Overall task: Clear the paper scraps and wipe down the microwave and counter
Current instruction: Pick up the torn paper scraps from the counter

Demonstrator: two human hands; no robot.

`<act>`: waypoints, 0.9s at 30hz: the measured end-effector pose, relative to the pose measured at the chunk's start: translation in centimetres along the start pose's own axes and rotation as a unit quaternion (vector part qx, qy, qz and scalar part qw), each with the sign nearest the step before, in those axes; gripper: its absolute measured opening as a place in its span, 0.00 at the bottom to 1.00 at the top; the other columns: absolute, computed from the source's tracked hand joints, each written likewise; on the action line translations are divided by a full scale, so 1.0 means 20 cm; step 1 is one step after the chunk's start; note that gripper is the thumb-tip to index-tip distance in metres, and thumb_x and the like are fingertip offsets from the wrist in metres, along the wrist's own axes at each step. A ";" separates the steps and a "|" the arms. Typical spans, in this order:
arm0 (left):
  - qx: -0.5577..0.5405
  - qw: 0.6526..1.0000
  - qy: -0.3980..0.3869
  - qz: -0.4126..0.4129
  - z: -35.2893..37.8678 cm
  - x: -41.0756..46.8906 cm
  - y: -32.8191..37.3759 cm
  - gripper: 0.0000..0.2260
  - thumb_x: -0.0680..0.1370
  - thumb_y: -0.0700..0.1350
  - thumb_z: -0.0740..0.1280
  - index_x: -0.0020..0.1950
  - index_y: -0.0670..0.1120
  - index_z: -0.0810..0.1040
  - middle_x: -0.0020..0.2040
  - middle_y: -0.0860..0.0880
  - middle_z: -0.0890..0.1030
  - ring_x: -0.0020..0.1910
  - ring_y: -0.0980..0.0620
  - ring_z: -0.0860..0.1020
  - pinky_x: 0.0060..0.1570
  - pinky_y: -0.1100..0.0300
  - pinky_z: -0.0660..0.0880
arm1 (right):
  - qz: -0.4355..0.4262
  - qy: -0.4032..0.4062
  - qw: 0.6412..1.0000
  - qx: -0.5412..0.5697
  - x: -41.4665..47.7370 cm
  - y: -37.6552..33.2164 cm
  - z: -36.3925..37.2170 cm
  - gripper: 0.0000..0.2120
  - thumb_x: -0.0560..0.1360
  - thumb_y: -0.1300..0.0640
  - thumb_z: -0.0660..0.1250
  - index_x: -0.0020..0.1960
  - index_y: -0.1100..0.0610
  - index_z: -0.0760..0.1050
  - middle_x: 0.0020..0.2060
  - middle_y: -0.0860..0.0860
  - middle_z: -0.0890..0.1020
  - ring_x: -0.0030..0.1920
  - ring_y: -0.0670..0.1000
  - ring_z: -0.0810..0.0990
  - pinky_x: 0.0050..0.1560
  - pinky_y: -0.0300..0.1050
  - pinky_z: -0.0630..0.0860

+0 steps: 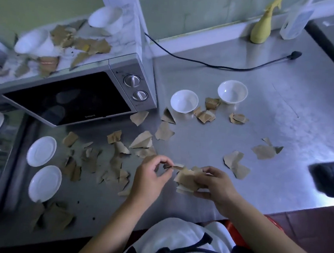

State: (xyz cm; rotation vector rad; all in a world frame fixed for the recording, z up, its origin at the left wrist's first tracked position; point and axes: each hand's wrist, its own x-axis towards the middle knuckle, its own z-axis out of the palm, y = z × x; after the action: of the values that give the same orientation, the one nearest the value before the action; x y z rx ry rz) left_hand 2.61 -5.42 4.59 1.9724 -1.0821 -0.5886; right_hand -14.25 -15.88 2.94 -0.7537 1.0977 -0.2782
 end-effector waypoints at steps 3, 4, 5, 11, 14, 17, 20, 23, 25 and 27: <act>0.038 0.996 0.010 0.075 -0.02 -0.02 0.02 0.02 0.73 0.45 0.71 0.44 0.51 0.80 0.43 0.57 0.81 0.48 0.53 0.78 0.49 0.58 0.75 | 0.002 -0.036 0.999 0.004 0.02 -0.02 0.05 0.05 0.76 0.70 0.67 0.48 0.61 0.74 0.41 0.59 0.81 0.37 0.54 0.81 0.32 0.45 0.80; 0.055 0.994 0.013 0.097 -0.02 -0.03 0.02 0.02 0.72 0.45 0.70 0.44 0.50 0.81 0.44 0.57 0.81 0.49 0.53 0.78 0.48 0.58 0.76 | 0.003 -0.052 0.999 0.005 0.02 -0.03 0.06 0.05 0.76 0.68 0.67 0.48 0.60 0.75 0.39 0.58 0.83 0.36 0.53 0.82 0.33 0.45 0.80; 0.065 0.992 0.016 0.109 -0.03 -0.04 0.01 0.03 0.72 0.44 0.70 0.44 0.49 0.81 0.45 0.58 0.80 0.49 0.54 0.78 0.46 0.59 0.75 | 0.002 -0.066 0.998 0.006 0.03 -0.03 0.08 0.04 0.77 0.67 0.68 0.47 0.59 0.75 0.38 0.57 0.83 0.35 0.52 0.83 0.33 0.45 0.80; 0.070 0.991 0.013 0.115 -0.07 -0.04 -0.02 0.06 0.72 0.41 0.74 0.45 0.51 0.82 0.48 0.64 0.81 0.53 0.56 0.78 0.49 0.58 0.76 | 0.009 -0.111 0.993 0.034 0.04 -0.07 0.09 0.05 0.78 0.66 0.66 0.46 0.58 0.75 0.41 0.58 0.84 0.40 0.54 0.84 0.41 0.50 0.83; 0.070 0.991 -0.002 0.112 -0.07 -0.04 -0.02 0.07 0.71 0.39 0.76 0.45 0.51 0.83 0.47 0.61 0.82 0.53 0.57 0.78 0.54 0.56 0.75 | 0.023 -0.119 0.991 0.054 0.04 -0.08 0.09 0.05 0.79 0.65 0.64 0.47 0.58 0.75 0.43 0.58 0.83 0.42 0.55 0.84 0.42 0.51 0.83; 0.063 0.990 -0.018 0.123 -0.07 -0.03 -0.03 0.08 0.71 0.39 0.76 0.46 0.50 0.84 0.47 0.61 0.83 0.53 0.57 0.77 0.55 0.56 0.74 | 0.023 -0.127 0.990 0.057 0.02 -0.08 0.10 0.05 0.79 0.64 0.65 0.45 0.57 0.74 0.42 0.57 0.84 0.41 0.54 0.85 0.39 0.48 0.82; 0.069 0.989 -0.049 0.124 -0.07 -0.02 -0.05 0.09 0.71 0.39 0.76 0.48 0.51 0.85 0.49 0.63 0.82 0.54 0.58 0.77 0.57 0.56 0.74 | 0.012 -0.124 0.991 0.054 0.01 -0.06 0.10 0.05 0.76 0.66 0.69 0.45 0.58 0.76 0.43 0.58 0.85 0.42 0.56 0.86 0.41 0.49 0.82; 0.075 0.988 -0.079 0.110 -0.06 -0.02 -0.07 0.09 0.72 0.42 0.76 0.50 0.53 0.86 0.51 0.64 0.82 0.56 0.56 0.77 0.56 0.53 0.75 | 0.007 -0.105 0.993 0.056 0.00 -0.04 0.09 0.05 0.74 0.67 0.70 0.45 0.58 0.77 0.44 0.57 0.86 0.42 0.56 0.86 0.41 0.49 0.82; 0.077 0.985 -0.097 0.120 -0.05 -0.02 -0.07 0.09 0.72 0.42 0.76 0.50 0.52 0.86 0.52 0.62 0.83 0.57 0.55 0.77 0.56 0.51 0.76 | 0.002 -0.091 0.994 0.055 -0.01 -0.03 0.08 0.06 0.74 0.66 0.71 0.45 0.57 0.77 0.44 0.57 0.86 0.42 0.55 0.86 0.42 0.49 0.83; 0.090 0.979 -0.114 0.143 -0.05 -0.02 -0.07 0.09 0.72 0.41 0.76 0.51 0.51 0.87 0.52 0.59 0.84 0.56 0.55 0.77 0.56 0.52 0.76 | -0.004 -0.076 0.996 0.047 -0.02 -0.01 0.07 0.07 0.74 0.67 0.71 0.47 0.57 0.76 0.44 0.56 0.86 0.41 0.55 0.85 0.44 0.50 0.84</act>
State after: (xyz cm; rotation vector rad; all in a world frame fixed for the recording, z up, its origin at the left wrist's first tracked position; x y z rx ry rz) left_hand 3.75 -4.27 4.12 1.8838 -1.5782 -0.5850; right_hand -13.12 -15.19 3.81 -0.6848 0.9328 -0.2727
